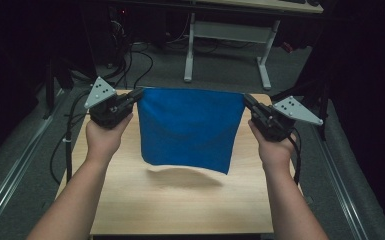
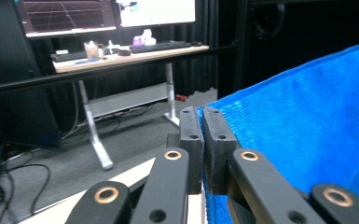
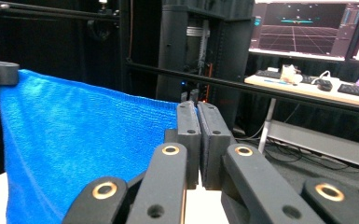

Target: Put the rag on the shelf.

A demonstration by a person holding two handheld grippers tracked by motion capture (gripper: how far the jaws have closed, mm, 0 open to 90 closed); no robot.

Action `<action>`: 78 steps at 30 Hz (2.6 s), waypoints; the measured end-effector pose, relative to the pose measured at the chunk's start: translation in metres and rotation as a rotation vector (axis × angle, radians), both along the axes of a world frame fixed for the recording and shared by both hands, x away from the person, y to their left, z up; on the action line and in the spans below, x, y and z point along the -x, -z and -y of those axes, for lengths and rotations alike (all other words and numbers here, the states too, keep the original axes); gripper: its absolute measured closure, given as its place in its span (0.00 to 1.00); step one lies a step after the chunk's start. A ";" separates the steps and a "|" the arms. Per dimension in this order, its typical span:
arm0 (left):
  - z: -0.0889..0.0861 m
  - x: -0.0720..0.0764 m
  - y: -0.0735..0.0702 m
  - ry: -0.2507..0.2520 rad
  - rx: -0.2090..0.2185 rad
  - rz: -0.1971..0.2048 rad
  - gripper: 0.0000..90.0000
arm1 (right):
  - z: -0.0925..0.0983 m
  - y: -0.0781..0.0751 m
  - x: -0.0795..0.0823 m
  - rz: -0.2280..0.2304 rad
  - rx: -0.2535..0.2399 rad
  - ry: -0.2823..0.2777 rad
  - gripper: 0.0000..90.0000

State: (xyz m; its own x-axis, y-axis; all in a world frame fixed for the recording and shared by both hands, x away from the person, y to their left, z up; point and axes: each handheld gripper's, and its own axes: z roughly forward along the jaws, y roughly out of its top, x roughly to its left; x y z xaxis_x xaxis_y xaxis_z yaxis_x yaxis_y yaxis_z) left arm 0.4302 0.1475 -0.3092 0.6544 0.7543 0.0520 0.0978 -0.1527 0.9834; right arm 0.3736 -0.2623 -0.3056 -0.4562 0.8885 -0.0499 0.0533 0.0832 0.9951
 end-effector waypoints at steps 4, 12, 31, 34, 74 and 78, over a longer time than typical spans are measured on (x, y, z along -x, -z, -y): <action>0.003 -0.012 -0.007 -0.016 -0.041 -0.002 0.97 | 0.002 -0.007 -0.014 -0.012 -0.018 0.014 0.99; 0.002 -0.035 -0.021 -0.046 -0.050 0.002 0.98 | -0.002 -0.023 -0.038 -0.002 0.013 0.043 0.99; 0.026 -0.109 -0.020 -0.155 -0.177 -0.008 0.97 | -0.002 -0.019 -0.119 -0.074 0.056 0.115 0.99; 0.030 -0.121 -0.006 -0.158 -0.195 -0.069 0.97 | 0.000 -0.008 -0.135 -0.117 0.067 0.125 0.99; 0.035 -0.115 0.174 0.015 -0.129 -0.521 0.97 | -0.010 0.165 -0.130 -0.512 0.103 0.019 0.99; 0.037 -0.113 0.181 0.018 -0.114 -0.536 0.97 | -0.009 0.169 -0.126 -0.517 0.092 0.022 0.99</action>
